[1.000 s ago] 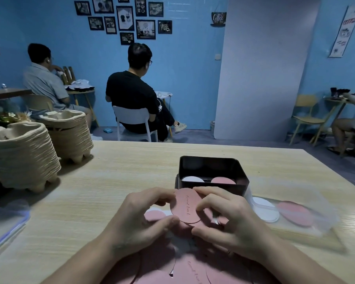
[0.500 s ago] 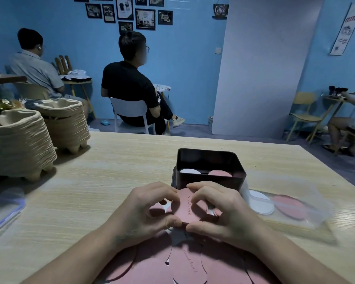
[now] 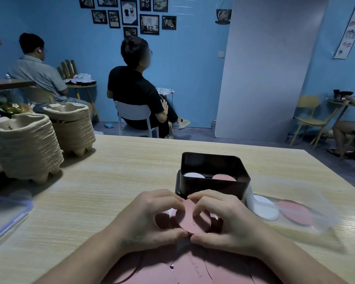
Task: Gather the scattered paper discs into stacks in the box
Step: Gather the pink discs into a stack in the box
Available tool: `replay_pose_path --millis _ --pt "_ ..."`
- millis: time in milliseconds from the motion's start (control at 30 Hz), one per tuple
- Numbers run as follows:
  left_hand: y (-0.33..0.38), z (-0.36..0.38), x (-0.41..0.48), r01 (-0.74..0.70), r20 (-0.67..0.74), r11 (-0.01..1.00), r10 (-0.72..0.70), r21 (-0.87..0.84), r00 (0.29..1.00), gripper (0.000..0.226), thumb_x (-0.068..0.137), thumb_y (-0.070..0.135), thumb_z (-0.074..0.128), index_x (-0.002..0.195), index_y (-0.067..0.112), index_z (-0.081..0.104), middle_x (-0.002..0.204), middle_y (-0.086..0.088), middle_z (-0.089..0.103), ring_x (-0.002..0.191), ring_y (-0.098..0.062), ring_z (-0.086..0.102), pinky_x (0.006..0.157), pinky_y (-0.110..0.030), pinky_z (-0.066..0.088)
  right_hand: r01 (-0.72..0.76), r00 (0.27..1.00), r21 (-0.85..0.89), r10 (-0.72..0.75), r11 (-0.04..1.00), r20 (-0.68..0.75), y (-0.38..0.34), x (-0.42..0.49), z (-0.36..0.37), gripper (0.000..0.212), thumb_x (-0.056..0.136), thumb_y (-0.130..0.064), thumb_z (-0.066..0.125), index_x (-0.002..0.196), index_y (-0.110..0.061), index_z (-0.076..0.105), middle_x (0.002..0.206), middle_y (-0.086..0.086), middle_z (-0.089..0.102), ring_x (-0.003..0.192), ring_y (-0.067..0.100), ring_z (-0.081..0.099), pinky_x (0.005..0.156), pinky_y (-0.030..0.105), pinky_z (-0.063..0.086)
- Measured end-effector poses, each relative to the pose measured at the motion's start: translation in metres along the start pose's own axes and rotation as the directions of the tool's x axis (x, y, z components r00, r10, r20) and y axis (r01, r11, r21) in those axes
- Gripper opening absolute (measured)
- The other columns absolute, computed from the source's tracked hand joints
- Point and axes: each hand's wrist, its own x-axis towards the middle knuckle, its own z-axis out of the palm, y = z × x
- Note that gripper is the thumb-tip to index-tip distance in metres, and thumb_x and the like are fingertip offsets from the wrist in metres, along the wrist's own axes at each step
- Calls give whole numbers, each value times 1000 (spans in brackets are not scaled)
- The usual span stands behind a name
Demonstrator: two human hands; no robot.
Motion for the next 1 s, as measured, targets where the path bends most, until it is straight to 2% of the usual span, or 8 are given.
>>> replay_pose_path --millis 133,267,400,467,633,800,1000 --pt "1 -3 0 14 58 1000 -16 25 998 31 78 39 88 99 25 70 108 15 68 100 -2 67 78 -33 57 3 1000 -53 -2 999 17 -3 2 2 32 79 -47 84 93 -26 63 129 -17 58 121 3 55 94 19 46" --pt "0 -12 -2 67 89 996 -72 67 993 33 80 42 82 107 32 67 112 19 66 104 -4 66 81 -36 56 -19 1000 -70 20 997 13 -1 0 3 34 77 -47 85 90 -26 62 126 -17 58 122 3 53 95 16 42" --pt "-9 -28 -9 134 100 973 -154 189 983 26 87 49 66 110 36 64 106 22 62 101 0 60 84 -34 53 -73 997 -42 73 996 -11 2 -3 1 35 76 -53 83 93 -30 64 127 -20 55 125 4 52 95 19 44" --pt "-15 -36 -13 171 118 953 -206 249 972 25 87 48 65 110 38 63 106 23 60 103 2 57 86 -32 51 -81 997 -42 81 996 -14 4 -4 1 35 76 -56 82 94 -32 63 128 -21 54 125 5 52 96 22 45" --pt "-22 -44 -19 246 176 917 -311 314 934 44 77 60 65 116 39 60 112 25 57 109 4 52 93 -25 46 -80 997 -38 79 996 -14 6 -5 1 35 77 -57 82 96 -33 64 131 -21 54 128 5 52 99 26 46" --pt "-23 -41 -19 264 195 900 -345 346 918 49 76 68 61 117 41 59 110 24 56 107 3 51 92 -25 46 -60 998 -43 59 997 -32 10 -8 -2 33 80 -56 81 97 -33 64 133 -18 57 130 4 53 100 31 49" --pt "-23 -34 -16 262 118 921 -305 288 945 36 83 61 58 109 37 61 104 23 57 102 3 54 84 -20 46 -27 991 -26 23 999 -129 7 -12 -11 38 79 -51 83 101 -26 65 125 -13 64 123 9 59 93 30 50"
